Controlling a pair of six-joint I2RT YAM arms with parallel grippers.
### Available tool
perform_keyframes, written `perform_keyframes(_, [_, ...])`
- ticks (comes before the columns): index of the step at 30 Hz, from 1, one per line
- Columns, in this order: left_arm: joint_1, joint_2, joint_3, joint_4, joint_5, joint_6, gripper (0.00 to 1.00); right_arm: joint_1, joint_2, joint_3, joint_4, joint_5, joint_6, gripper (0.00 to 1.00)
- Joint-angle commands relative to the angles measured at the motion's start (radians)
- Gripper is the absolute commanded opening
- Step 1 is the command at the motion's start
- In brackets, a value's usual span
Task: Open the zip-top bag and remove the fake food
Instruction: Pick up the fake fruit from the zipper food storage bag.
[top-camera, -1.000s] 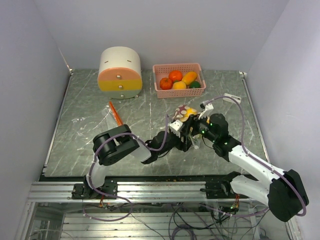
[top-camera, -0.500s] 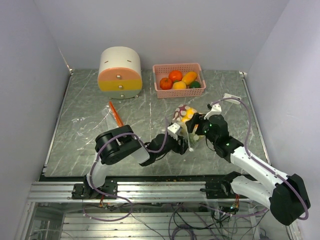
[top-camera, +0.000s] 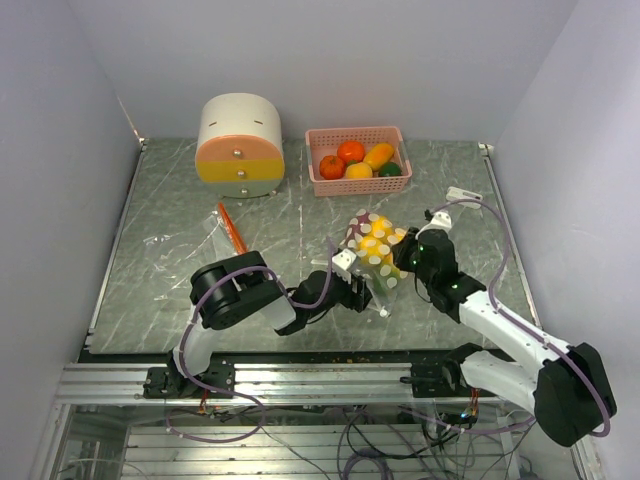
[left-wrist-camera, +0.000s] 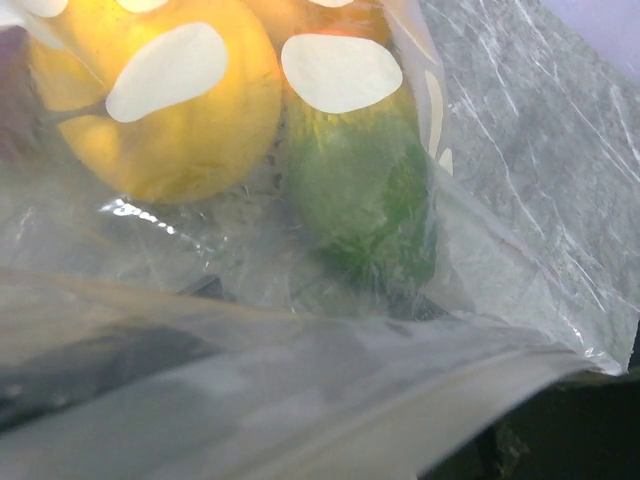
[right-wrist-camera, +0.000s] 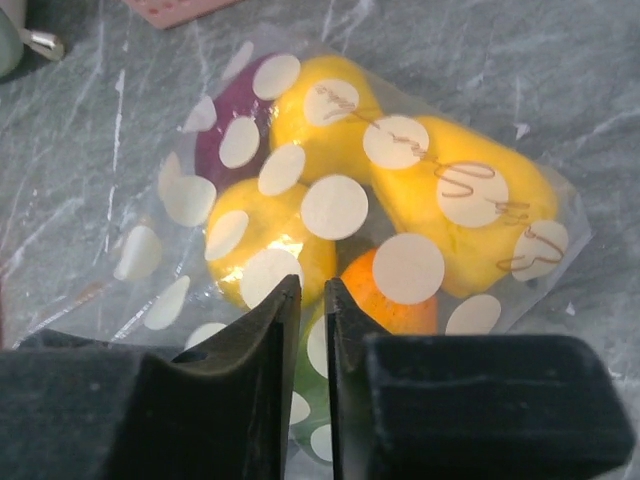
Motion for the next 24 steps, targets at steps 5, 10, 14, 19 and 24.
perform_keyframes(5, [-0.006, -0.019, -0.034, 0.098, 0.014, 0.01, 0.8, -0.011, 0.06, -0.092, 0.034, -0.007, 0.081, 0.1])
perform_keyframes(10, [-0.006, -0.031, -0.056, 0.138, 0.031, -0.009, 0.82, -0.01, 0.117, -0.151, 0.082, 0.0, 0.119, 0.1])
perform_keyframes(14, [-0.007, -0.035, -0.072, 0.189, 0.025, -0.048, 0.94, -0.011, 0.15, -0.183, 0.141, -0.059, 0.129, 0.1])
perform_keyframes(19, [-0.009, -0.021, -0.069, 0.221, 0.051, -0.079, 0.99, -0.01, 0.133, -0.211, 0.172, -0.094, 0.135, 0.09])
perform_keyframes(24, [-0.009, -0.01, -0.08, 0.258, 0.066, -0.109, 1.0, -0.012, 0.036, -0.209, 0.089, -0.026, 0.144, 0.05])
